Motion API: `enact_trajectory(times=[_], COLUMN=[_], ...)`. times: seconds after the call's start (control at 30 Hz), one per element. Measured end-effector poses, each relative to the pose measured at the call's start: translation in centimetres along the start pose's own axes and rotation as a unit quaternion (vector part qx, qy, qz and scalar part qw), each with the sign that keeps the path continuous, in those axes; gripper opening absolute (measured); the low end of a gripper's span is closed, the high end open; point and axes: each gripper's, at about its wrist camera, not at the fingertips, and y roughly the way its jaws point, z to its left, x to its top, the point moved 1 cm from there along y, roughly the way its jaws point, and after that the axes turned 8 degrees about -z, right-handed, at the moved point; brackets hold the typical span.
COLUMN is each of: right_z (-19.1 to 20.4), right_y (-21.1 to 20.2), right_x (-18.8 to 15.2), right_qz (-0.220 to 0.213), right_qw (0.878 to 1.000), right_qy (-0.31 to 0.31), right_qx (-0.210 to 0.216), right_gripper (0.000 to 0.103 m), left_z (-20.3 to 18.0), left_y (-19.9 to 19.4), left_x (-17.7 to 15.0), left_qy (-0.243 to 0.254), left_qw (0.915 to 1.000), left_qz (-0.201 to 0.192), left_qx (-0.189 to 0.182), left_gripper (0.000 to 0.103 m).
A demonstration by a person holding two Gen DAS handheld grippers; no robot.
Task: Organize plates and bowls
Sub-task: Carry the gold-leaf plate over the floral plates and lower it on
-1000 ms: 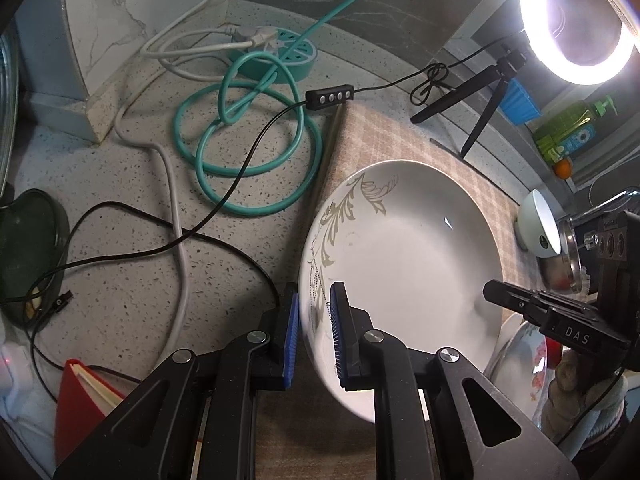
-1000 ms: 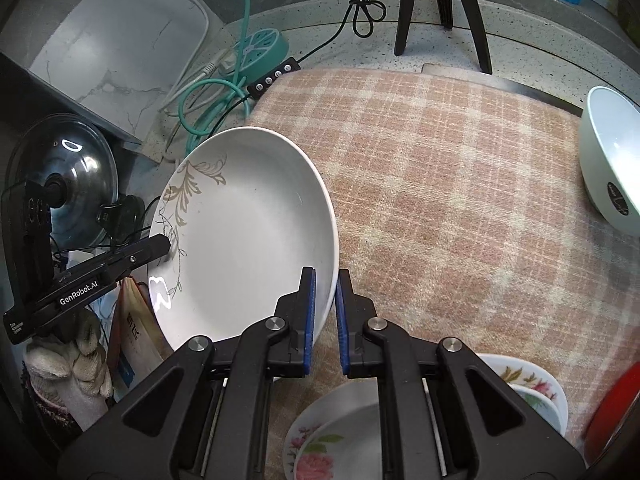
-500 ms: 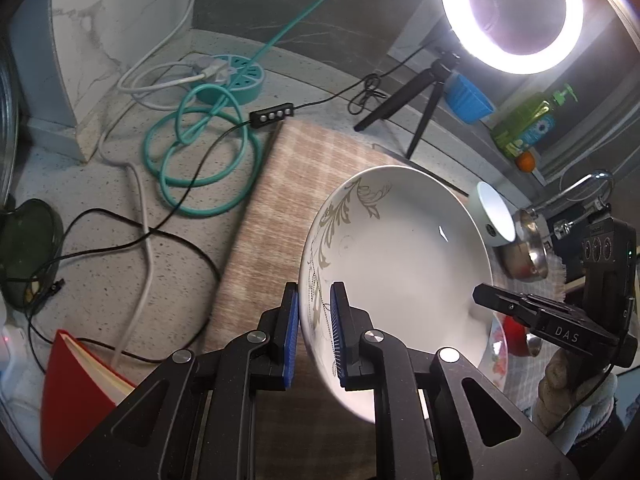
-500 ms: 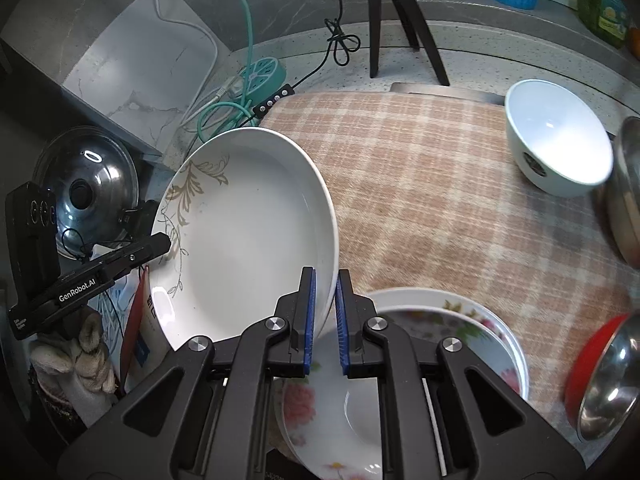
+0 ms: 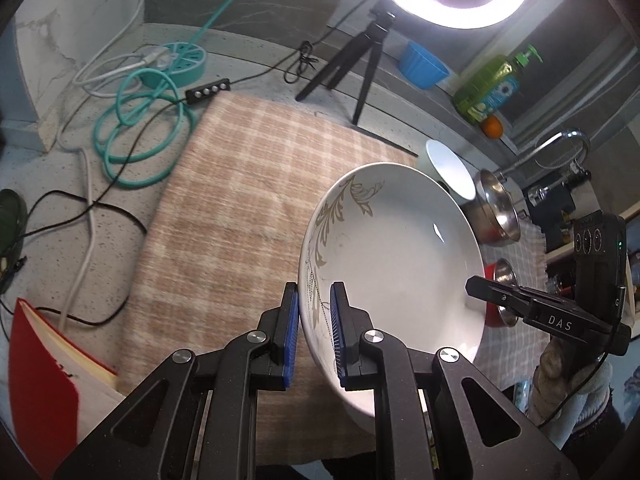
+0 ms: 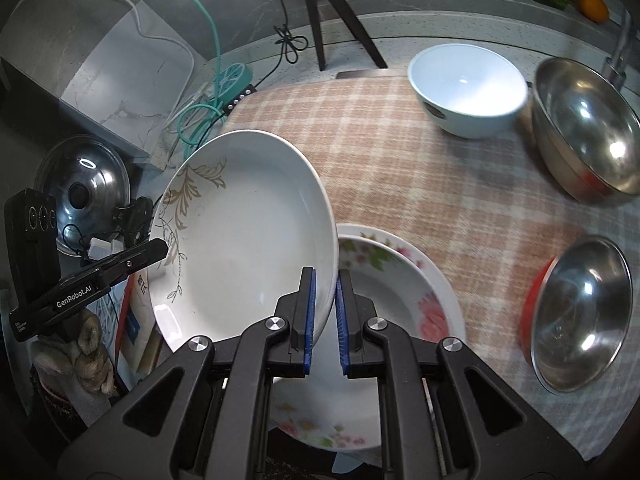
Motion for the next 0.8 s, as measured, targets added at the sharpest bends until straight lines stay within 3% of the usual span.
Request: enact_trajectory(times=[0.8], right_z=[-5.9], right_y=[-1.4], right_x=[-5.0], right_qz=[0.029], right_qw=[0.998], right_qy=[0.036], right_qx=[-0.038], right_gripper=[0.01], left_z=[-5.1], left_y=[3.5], left_x=[-4.5], left_qy=[0.059], left_qw=[0.9942], left_qz=[0.087], left_qx=[-0.022], left_gripper=[0.013])
